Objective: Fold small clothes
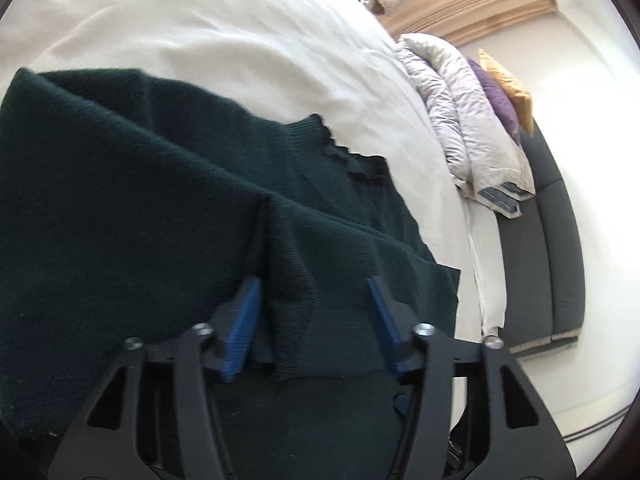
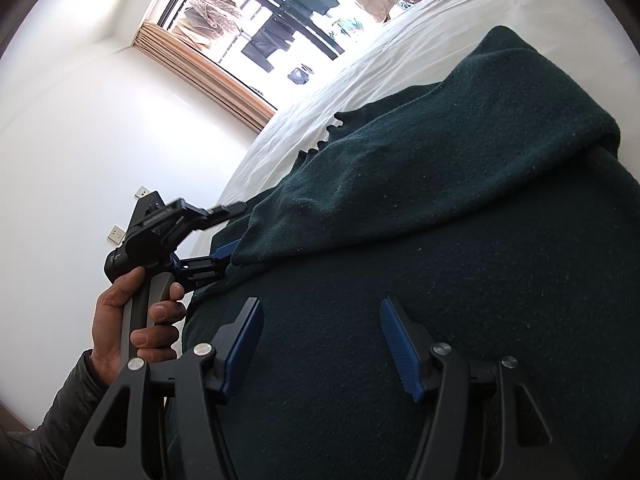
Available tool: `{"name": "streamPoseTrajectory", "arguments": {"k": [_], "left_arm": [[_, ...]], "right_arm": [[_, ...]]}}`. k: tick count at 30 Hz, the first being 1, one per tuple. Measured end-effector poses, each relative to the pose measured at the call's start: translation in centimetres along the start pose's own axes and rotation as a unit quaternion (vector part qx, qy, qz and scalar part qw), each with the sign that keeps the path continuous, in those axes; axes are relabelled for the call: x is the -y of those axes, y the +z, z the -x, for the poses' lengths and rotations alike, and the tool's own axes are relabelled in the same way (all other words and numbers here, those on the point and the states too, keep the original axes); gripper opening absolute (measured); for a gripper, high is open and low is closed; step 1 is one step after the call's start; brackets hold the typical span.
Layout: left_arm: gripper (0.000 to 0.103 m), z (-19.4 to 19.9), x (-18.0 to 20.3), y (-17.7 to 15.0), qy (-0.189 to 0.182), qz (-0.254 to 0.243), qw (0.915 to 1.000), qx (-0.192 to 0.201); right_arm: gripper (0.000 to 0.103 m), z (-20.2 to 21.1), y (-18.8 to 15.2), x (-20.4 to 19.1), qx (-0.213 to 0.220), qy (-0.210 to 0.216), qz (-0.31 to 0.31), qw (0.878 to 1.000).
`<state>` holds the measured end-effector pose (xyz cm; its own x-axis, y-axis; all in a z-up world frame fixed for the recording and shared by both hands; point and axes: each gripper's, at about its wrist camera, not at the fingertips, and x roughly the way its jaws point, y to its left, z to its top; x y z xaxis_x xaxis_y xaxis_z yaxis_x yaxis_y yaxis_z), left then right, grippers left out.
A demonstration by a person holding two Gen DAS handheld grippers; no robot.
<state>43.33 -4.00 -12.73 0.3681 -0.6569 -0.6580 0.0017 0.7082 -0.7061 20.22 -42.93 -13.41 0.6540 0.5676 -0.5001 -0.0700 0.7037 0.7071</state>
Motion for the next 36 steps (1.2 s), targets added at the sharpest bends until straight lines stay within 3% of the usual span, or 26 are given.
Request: {"name": "streamPoseTrajectory", "arguments": {"k": [8, 14, 16, 17, 18, 20, 28, 31, 36], "left_arm": [[0.061, 2.7, -0.4, 0.7, 0.043, 0.004, 0.9987, 0.028], [0.06, 0.1, 1.0, 0.5, 0.074, -0.058, 0.9951, -0.031], [0.053, -0.2, 1.2, 0.8, 0.069, -0.061, 0.9952, -0.033], [0.034, -0.5, 1.2, 0.9, 0.066, -0.054, 0.9957, -0.036], [0.023, -0.6, 0.8, 1.1, 0.064, -0.044, 0.9962, -0.039], [0.015, -0.4, 0.0, 1.2, 0.056, -0.029, 0.9974, -0.034], [0.006, 2.4, -0.3, -0.1, 0.044, -0.034, 0.9983, 0.014], [0.006, 4.8, -0.5, -0.3, 0.058, -0.044, 0.9967, 0.037], [0.006, 6.6, -1.9, -0.5, 0.072, -0.043, 0.9957, 0.039]], "right_arm": [[0.063, -0.2, 0.1, 0.0, 0.001, -0.002, 0.0, 1.0], [0.061, -0.5, 0.1, 0.0, 0.004, -0.004, -0.002, 1.0], [0.06, -0.5, 0.2, 0.0, 0.004, -0.003, -0.003, 1.0], [0.059, -0.5, 0.2, 0.0, 0.005, -0.003, -0.005, 1.0], [0.059, -0.6, 0.2, 0.0, 0.005, -0.003, -0.005, 1.0], [0.059, -0.6, 0.2, 0.0, 0.006, -0.002, -0.007, 1.0], [0.057, 0.1, 0.7, 0.1, 0.011, 0.005, -0.026, 1.0], [0.057, 1.0, 1.4, 0.0, 0.022, -0.011, -0.019, 1.0], [0.057, 2.8, 3.6, 0.1, 0.053, -0.049, -0.012, 0.997]]}}
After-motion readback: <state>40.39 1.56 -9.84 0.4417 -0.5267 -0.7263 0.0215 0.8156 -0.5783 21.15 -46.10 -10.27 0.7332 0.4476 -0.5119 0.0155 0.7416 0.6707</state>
